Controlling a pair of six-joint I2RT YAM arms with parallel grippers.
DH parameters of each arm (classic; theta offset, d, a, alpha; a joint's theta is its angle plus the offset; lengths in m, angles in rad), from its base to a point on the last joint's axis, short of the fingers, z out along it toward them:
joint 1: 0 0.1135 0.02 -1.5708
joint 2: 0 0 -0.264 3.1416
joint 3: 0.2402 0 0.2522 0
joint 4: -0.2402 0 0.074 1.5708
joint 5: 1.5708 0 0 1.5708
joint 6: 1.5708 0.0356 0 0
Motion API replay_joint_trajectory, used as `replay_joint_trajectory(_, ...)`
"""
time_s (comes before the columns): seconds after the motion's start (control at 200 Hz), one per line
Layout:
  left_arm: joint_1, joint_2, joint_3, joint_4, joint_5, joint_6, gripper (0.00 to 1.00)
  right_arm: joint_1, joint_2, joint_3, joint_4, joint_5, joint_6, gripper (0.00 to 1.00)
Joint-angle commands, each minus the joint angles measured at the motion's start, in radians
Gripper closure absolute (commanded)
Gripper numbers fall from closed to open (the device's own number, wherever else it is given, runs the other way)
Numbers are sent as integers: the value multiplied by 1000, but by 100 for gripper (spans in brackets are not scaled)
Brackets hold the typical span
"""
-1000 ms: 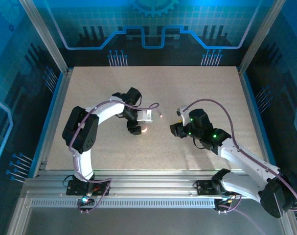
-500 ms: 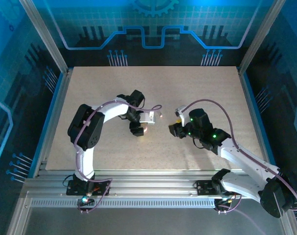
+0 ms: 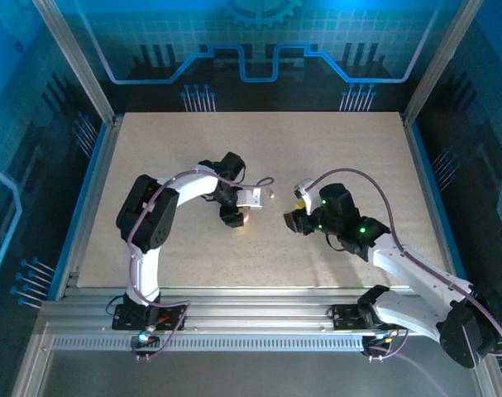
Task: Insert wireless bluetooth earbuds into charging case
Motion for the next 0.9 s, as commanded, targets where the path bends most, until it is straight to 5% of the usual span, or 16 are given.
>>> replay_joint_trajectory(0.0,-2,-23,-48,29,-12,0,51,7,-24,-17,5,-8,12,53)
replay_joint_trajectory(0.32,-82,-280,-202,132,32,-65,56,-66,-71,-72,30,-58,186,45)
replay_joint_trajectory(0.515,-168,-457,-344,278,72,-239,55,-134,-44,-27,-127,-75,401,51)
replay_joint_trajectory(0.765,-255,-613,-486,460,40,-395,55,-155,130,138,-334,-392,470,45)
replay_joint_trajectory(0.895,-283,-629,-506,473,7,-412,55,-153,137,148,-299,-525,505,45)
